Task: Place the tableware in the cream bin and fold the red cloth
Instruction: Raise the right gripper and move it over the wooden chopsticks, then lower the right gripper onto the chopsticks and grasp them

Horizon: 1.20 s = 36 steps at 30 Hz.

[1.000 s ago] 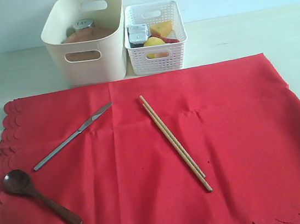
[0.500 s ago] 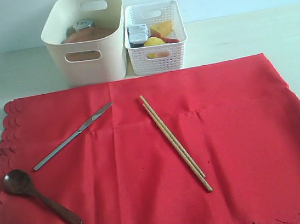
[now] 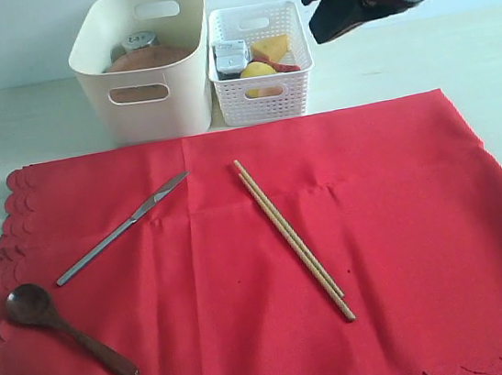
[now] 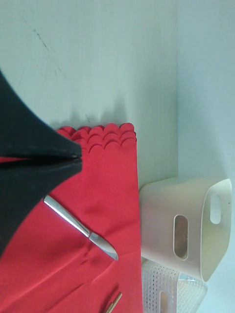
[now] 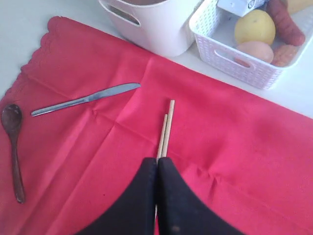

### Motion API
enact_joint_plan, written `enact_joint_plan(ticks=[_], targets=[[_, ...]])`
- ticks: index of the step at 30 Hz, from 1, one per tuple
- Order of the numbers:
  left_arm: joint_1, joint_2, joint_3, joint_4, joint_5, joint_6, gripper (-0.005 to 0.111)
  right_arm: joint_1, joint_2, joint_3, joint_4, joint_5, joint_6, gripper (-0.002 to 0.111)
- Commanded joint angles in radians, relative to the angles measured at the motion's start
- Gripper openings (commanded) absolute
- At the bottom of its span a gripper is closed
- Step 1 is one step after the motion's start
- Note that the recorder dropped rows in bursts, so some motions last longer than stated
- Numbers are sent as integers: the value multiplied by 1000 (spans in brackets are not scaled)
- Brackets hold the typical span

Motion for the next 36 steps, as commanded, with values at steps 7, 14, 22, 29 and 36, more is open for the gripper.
enact_joint_plan(ticks=[7, 14, 22, 29, 36], targets=[[-6, -5, -3, 3, -12, -4, 1, 1, -7, 50, 6, -45, -19, 0], [-6, -5, -3, 3, -12, -4, 1, 1, 70, 50, -131, -1, 49, 0], [-6, -5, -3, 3, -12, -4, 1, 1, 98, 202, -218, -61, 94, 0], [-6, -5, -3, 3, -12, -4, 1, 8, 115, 317, -90, -118, -1, 22], [-6, -5, -3, 3, -12, -4, 1, 111, 191, 317, -88, -166, -43, 34]])
